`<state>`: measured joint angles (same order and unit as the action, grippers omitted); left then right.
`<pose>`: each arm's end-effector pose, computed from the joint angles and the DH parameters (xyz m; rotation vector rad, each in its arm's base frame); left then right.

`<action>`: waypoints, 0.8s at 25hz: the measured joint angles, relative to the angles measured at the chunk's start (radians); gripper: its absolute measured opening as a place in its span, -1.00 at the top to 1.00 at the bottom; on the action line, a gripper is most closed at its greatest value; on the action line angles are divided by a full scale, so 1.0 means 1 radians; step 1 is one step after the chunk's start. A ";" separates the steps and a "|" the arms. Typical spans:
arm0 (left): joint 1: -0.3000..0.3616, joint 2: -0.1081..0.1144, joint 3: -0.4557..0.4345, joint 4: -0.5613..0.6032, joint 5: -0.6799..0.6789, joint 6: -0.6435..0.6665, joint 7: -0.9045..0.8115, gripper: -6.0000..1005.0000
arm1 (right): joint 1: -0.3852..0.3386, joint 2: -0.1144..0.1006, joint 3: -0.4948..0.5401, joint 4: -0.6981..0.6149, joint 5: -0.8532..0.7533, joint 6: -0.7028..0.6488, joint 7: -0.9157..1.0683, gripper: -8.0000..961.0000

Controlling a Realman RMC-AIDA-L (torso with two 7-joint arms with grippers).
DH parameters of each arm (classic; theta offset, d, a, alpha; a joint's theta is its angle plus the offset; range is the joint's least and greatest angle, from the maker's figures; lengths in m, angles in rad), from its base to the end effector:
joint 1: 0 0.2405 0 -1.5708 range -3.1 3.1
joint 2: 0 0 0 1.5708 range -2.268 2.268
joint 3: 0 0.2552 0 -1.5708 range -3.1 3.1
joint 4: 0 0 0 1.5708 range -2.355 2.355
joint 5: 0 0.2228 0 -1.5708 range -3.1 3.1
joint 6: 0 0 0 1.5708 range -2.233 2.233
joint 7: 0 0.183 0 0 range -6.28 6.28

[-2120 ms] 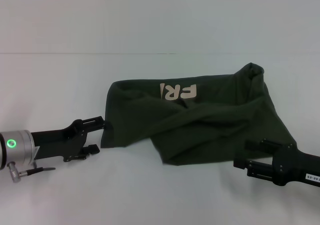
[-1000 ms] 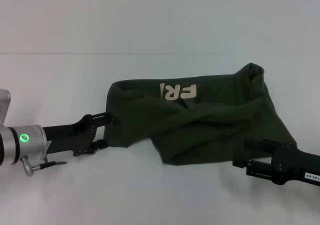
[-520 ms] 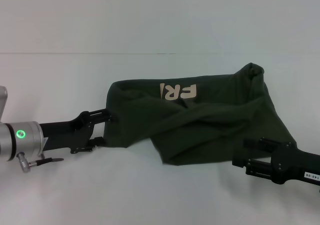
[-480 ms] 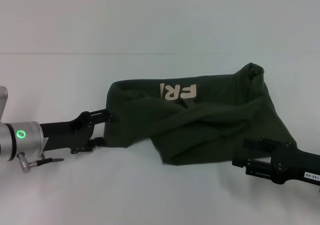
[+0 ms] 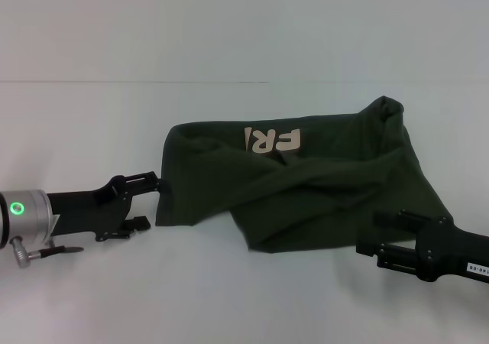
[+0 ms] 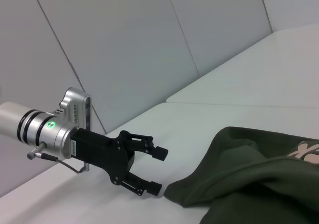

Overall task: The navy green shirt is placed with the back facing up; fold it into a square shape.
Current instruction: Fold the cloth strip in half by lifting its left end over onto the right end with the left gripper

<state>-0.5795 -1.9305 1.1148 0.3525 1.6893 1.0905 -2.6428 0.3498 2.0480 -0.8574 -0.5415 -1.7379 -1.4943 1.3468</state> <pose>-0.3176 0.3872 -0.0523 -1.6850 -2.3204 -0.6617 0.2985 0.3115 -0.0421 -2.5675 0.8700 0.8180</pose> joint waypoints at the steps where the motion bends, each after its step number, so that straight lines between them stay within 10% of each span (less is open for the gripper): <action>1: 0.000 -0.002 0.000 0.000 0.004 -0.003 0.000 -0.77 | 0.000 0.000 0.000 0.000 0.000 0.000 0.000 -0.62; 20: -0.018 -0.033 0.001 0.001 0.018 -0.045 0.000 -0.77 | 0.000 0.001 -0.001 0.000 0.000 0.000 0.000 -0.62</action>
<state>-0.5976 -1.9636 1.1153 0.3530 1.7074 1.0459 -2.6431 0.3498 2.0486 -0.8587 -0.5415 -1.7379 -1.4944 1.3469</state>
